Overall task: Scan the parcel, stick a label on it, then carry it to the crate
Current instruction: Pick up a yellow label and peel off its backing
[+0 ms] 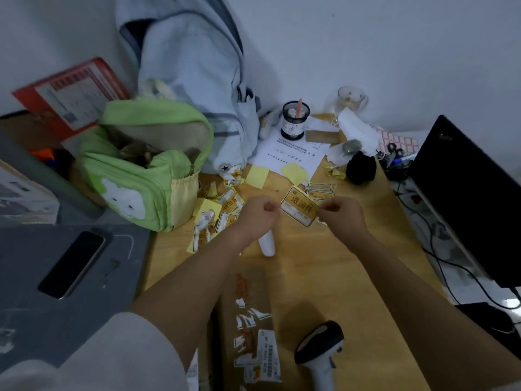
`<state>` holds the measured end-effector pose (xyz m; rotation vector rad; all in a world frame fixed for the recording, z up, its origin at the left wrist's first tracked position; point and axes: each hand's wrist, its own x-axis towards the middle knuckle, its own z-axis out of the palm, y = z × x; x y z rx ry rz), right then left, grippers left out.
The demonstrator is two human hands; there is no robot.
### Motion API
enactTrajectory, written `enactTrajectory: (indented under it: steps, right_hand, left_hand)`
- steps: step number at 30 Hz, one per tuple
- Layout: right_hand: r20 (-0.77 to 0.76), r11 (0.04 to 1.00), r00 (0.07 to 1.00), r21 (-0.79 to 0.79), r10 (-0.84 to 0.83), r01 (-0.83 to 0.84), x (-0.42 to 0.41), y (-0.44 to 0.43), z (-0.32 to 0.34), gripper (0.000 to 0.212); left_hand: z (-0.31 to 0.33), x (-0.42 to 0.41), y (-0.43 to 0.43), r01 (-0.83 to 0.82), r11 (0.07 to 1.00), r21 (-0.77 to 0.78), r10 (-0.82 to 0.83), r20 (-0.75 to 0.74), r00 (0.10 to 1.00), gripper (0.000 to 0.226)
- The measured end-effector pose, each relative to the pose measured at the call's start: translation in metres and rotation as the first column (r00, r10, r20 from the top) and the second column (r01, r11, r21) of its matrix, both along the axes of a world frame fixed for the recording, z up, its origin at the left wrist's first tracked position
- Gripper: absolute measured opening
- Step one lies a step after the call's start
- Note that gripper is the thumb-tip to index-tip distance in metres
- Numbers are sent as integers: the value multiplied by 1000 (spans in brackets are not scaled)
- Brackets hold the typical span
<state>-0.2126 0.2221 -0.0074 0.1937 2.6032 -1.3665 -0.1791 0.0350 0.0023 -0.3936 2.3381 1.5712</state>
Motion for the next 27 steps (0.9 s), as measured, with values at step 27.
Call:
enactTrajectory:
  steps: [27]
  right_hand:
    - [-577, 735, 798, -463, 175, -496, 135, -136, 279, 14]
  left_hand:
    - [242, 133, -86, -19, 971, 239, 199, -757, 622, 23]
